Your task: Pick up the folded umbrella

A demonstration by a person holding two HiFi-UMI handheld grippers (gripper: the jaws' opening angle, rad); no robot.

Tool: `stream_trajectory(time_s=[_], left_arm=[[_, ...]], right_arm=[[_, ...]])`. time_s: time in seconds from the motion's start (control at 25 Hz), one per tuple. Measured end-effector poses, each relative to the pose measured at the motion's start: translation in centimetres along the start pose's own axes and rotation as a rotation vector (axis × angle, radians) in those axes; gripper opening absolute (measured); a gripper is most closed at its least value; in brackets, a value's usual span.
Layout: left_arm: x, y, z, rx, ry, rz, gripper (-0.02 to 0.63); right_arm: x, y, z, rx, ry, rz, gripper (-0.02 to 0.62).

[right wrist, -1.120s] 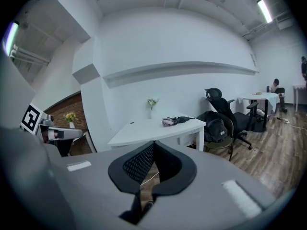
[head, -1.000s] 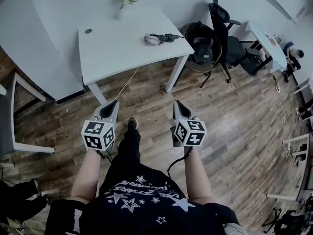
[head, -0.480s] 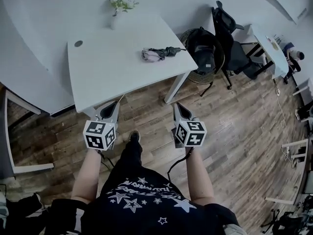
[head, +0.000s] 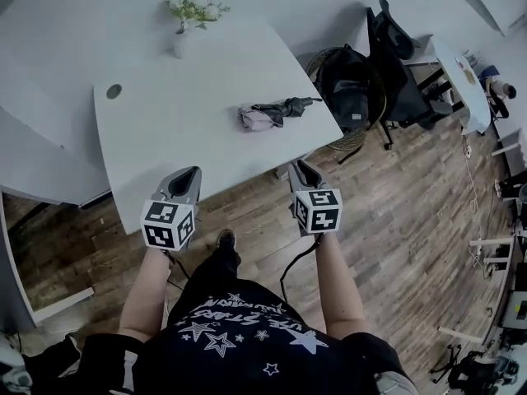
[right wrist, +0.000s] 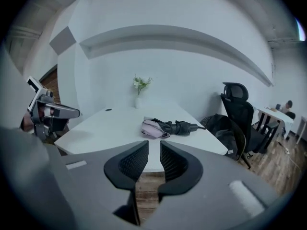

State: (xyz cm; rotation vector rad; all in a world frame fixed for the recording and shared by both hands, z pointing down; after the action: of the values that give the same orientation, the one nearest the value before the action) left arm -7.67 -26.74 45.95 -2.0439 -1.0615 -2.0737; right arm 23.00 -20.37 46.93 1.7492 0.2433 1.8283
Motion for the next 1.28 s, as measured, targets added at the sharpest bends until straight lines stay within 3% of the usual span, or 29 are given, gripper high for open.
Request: stream_trajectory(time_s=[0.32, 0.52, 0.68, 1.0, 1.28], left_arm=[[-1.4, 5.9, -3.1, 0.012, -0.021, -0.041, 0.003], [-1.9, 8.1, -4.0, 0.017, -0.030, -0.050, 0.003], [-2.3, 9.0, -4.6, 0.012, -0.042, -0.051, 0.003], [-2.6, 10.1, -5.1, -0.012, -0.040, -0.057, 0.003], [-2.8, 11.0, -4.9, -0.086, -0.060, -0.057, 0.003]], right_arm=[[-2.9, 6.9, 3.6, 0.013, -0.152, -0.176, 0.246], [-3.7, 10.5, 5.1, -0.029, -0.361, -0.339, 0.354], [-4.0, 12.3, 6.1, -0.046, -0.544, -0.456, 0.370], [-5.1, 14.5, 7.6, -0.098, -0.718, -0.570, 0.390], [-5.4, 17.1, 9.6, -0.217, -0.861, -0.647, 0.390]])
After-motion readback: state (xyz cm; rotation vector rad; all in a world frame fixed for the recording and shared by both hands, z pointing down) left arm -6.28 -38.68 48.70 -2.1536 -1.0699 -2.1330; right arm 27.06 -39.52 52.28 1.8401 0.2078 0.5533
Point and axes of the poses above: the fingertips, and each gripper's own axes: y forward along the fingers, z to its right, x out of its underside, the point moved 9 cm from there along -y, backward along the fingers, and after that the axes turned 13 degrees about -x, right-handed, at the moved point
